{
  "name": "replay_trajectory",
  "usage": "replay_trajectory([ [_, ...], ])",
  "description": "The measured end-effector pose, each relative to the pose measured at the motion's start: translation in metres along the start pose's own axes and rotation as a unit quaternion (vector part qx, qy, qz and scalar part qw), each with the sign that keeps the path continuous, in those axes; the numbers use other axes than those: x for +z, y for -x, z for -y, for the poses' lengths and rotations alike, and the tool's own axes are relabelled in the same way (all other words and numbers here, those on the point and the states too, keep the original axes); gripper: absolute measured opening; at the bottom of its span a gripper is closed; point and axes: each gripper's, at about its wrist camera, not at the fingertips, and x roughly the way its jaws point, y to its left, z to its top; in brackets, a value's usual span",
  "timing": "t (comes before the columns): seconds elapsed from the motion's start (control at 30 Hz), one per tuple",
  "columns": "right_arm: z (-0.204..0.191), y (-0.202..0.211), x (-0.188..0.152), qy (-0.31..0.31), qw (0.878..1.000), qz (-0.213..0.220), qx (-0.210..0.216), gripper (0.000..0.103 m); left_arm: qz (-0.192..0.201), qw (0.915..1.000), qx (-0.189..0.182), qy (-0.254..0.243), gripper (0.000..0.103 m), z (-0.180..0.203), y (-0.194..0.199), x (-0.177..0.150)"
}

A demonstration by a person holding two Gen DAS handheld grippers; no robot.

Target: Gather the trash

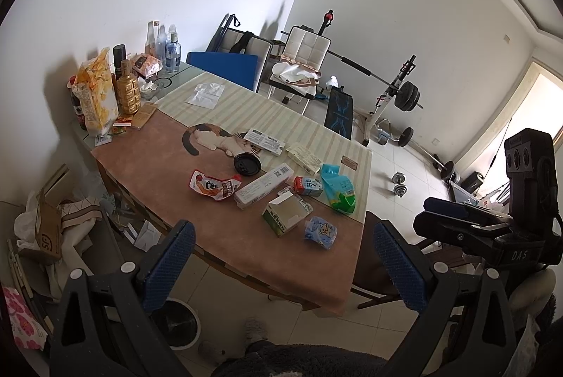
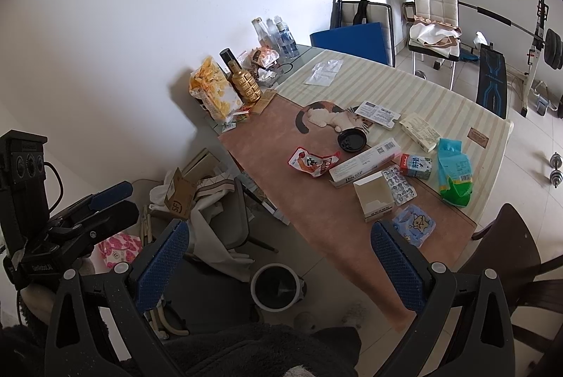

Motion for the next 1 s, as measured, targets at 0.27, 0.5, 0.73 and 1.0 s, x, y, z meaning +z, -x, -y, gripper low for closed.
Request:
replay_trajectory([
  [0.27, -0.005, -0.003, 0.001, 0.000, 1.000, -0.002, 0.001, 0.103, -0.001, 1.0000, 0.000, -0.002, 0.103, 0.002, -0.002, 0.001],
  [0.5, -0.006, -0.003, 0.001, 0.000, 1.000, -0.001, 0.001, 0.103, -0.002, 1.0000, -0.001, -0.002, 0.103, 0.002, -0.002, 0.001],
  [0.73, -0.005, -0.004, 0.001, -0.001, 1.000, -0.001, 0.001, 0.103, -0.004, 1.0000, -0.005, -0.002, 0.103, 0.003, -0.003, 0.001],
  [1.0, -0.008, -0.009, 0.007, -0.017, 1.000, 0.000, -0.005, 0.103, -0.006, 0.9999, 0.015, -0.003, 0.103, 0.004, -0.014, 0.003],
])
